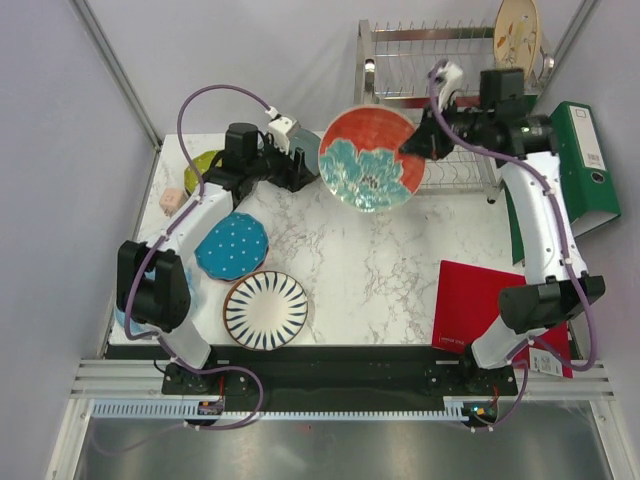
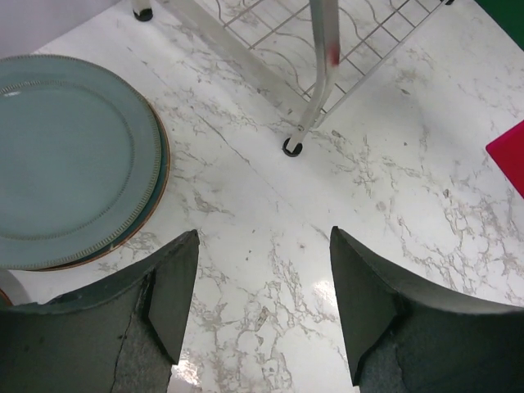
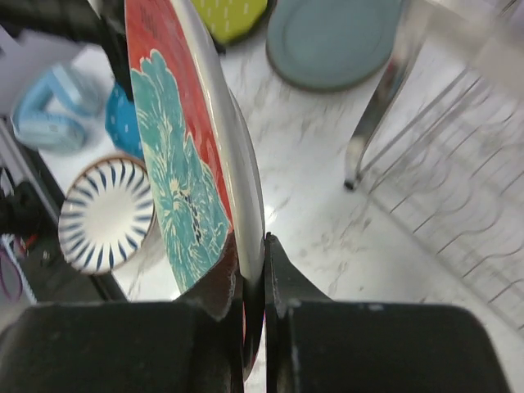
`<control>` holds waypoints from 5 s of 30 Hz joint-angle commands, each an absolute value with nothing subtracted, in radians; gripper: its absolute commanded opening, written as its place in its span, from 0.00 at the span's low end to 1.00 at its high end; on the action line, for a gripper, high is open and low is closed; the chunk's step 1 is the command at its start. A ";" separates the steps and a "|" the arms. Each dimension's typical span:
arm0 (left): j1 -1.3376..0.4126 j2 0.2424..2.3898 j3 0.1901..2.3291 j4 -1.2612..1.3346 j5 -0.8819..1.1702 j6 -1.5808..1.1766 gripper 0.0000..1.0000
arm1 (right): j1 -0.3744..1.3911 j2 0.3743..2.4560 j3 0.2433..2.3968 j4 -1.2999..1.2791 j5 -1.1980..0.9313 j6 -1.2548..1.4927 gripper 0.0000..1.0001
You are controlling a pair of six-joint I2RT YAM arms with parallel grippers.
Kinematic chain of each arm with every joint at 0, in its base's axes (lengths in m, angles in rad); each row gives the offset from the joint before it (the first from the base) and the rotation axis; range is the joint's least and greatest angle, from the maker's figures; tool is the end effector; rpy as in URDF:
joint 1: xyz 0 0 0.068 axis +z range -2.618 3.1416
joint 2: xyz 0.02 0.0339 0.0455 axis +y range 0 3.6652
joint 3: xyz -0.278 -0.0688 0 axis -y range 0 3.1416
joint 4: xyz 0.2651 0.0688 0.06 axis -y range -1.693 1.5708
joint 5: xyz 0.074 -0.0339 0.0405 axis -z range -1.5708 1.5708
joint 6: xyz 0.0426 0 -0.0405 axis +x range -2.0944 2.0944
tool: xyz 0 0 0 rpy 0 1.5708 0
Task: Load the plates into the dish rack
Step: Insert the plate into the dish rack.
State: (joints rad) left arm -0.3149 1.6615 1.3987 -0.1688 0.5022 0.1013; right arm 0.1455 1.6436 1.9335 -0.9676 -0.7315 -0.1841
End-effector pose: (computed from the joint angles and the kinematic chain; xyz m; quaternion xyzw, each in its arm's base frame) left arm 0.3910 -0.1489 0.3329 0.2996 0.7704 -0.2637 0.4971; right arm 0.3515 0.0803 0.4578 -0.2905 0.8055 0.3147 0.4094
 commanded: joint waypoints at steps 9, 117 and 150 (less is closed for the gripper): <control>-0.319 1.752 1.440 -0.081 0.477 -0.055 0.72 | -0.158 1.689 2.479 -0.542 -0.666 0.277 0.00; -0.351 1.865 1.361 0.038 0.511 -0.212 0.73 | 0.012 1.841 2.273 -0.100 0.521 -0.354 0.00; -0.348 1.784 1.375 -0.023 0.420 -0.106 0.78 | 0.057 1.711 2.226 -0.110 0.443 -0.410 0.73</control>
